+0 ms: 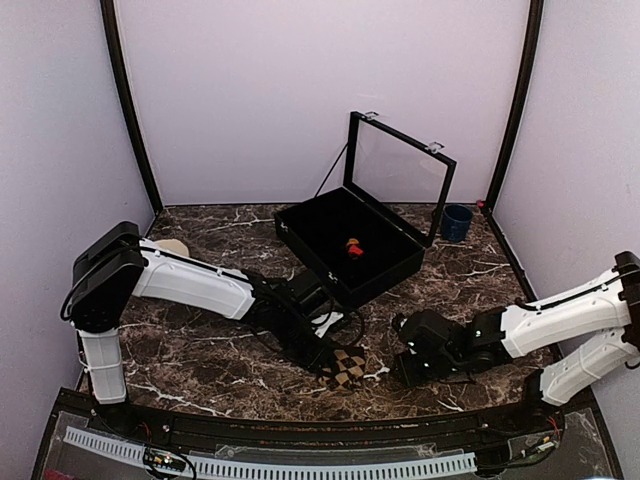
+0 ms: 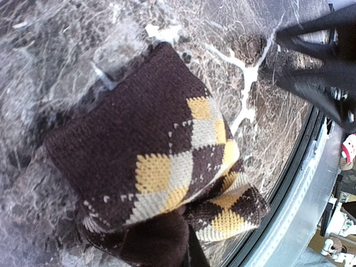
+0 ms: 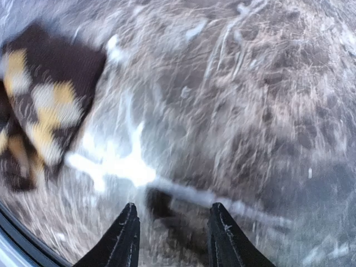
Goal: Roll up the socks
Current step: Roll the sock at the center of the board.
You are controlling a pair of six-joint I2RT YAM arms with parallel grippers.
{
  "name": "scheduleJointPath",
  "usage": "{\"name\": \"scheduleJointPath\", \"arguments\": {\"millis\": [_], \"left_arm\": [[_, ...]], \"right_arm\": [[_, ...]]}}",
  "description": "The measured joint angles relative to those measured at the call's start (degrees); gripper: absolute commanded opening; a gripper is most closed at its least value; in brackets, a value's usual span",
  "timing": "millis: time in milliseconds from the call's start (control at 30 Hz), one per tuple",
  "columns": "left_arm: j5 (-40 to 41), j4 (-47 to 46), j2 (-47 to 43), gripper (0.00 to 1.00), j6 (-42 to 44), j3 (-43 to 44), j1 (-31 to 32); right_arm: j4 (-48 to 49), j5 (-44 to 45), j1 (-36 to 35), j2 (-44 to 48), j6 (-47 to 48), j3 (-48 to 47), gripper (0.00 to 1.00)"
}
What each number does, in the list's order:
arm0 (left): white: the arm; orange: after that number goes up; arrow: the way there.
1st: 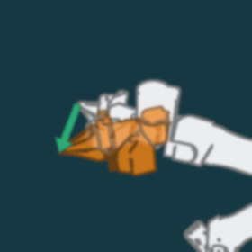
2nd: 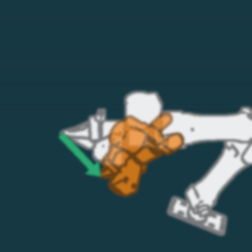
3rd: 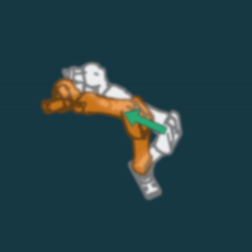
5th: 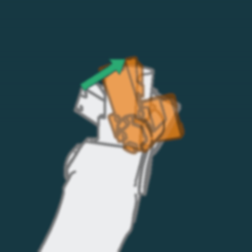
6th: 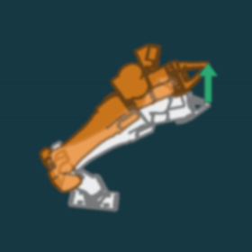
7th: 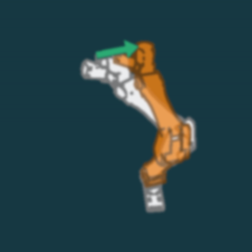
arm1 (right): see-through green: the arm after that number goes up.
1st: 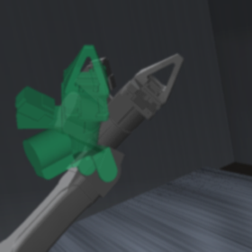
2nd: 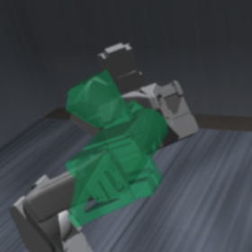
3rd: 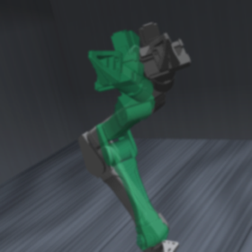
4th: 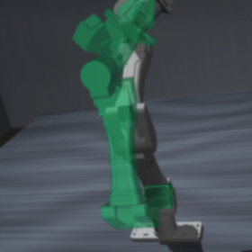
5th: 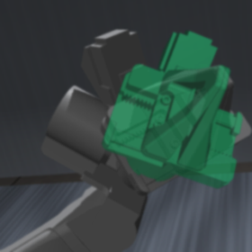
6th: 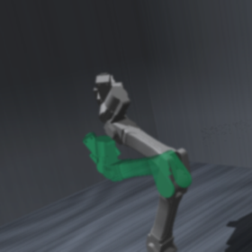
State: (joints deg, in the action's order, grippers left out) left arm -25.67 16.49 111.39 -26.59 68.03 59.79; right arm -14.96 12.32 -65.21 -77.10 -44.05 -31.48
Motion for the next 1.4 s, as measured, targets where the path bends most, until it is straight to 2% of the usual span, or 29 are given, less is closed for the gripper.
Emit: {"name": "scheduleJointPath", "arguments": {"millis": [133,300,667,1033,1400], "left_arm": [[-1.0,0.1,0.7,0.00,0.0,0.6,0.0],[-2.7,-0.1,1.2,0.00,0.0,0.7,-0.3],[-5.2,1.6,3.1,0.00,1.2,3.0,-0.3],[-7.0,2.7,4.3,0.00,2.6,4.3,-0.4],[-7.7,3.0,4.7,0.00,3.5,4.7,-0.4]], "right_arm": [[-5.9,6.4,-8.2,3.1,-1.4,0.0,0.38],[-10.1,13.4,-15.1,4.6,-2.8,-1.1,0.38],[-19.3,26.2,-28.2,-17.1,1.1,-21.9,0.40],[-19.9,27.5,-31.2,-18.5,12.8,-23.9,0.52],[-14.6,25.8,-30.3,-21.1,25.3,-25.0,0.53]]}}
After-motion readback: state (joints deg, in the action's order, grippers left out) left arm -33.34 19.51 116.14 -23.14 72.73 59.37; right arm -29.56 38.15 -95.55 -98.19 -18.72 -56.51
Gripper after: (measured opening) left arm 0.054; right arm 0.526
